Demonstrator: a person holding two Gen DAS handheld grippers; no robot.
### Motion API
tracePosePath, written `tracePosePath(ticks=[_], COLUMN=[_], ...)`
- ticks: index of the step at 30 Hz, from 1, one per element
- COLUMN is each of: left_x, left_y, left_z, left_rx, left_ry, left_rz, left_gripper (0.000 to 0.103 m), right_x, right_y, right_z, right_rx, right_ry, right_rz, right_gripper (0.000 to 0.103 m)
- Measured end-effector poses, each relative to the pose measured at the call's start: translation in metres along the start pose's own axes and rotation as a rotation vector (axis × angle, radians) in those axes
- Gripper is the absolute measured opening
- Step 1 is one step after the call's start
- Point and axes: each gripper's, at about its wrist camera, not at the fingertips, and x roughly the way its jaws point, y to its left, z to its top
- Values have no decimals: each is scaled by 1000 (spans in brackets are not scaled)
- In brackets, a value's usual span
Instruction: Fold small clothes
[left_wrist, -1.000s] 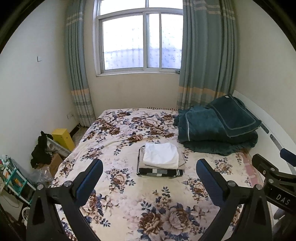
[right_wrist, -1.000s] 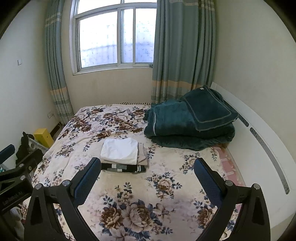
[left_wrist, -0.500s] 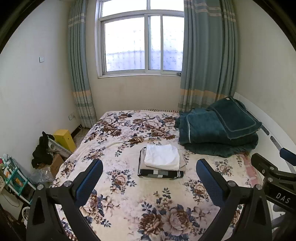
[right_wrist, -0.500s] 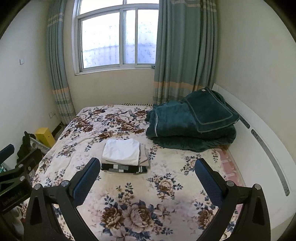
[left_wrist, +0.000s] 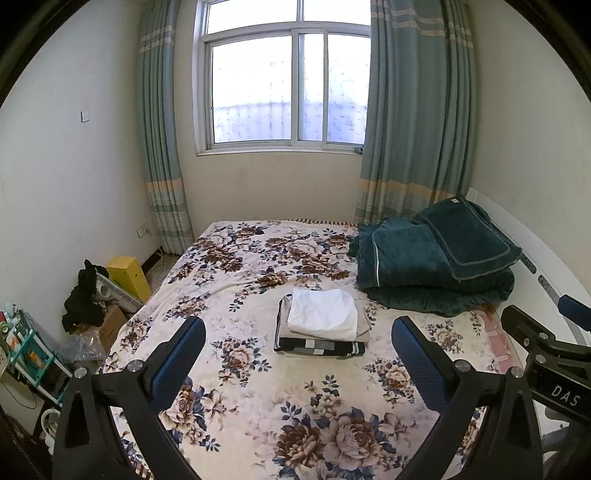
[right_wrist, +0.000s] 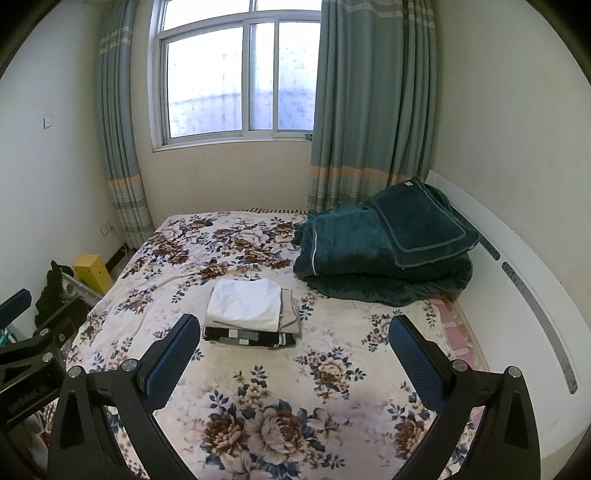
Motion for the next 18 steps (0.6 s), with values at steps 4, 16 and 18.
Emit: tracePosePath(ticks=[4, 16, 18], left_x=[-2, -12, -14], left_y=[1, 2, 2], left_z=[0, 2, 2], left_rx=[-2, -7, -8], left_ry=[-2, -12, -14], left_rz=[1, 15, 19], left_gripper=[103, 103, 103], right_x=[-1, -2, -4], right_y=[-1, 0, 0], right_z=[0, 8, 15], right_rx=[2, -2, -3], right_ry=[0, -7, -8], right_rz=[2, 7, 11], right_gripper=[103, 103, 103])
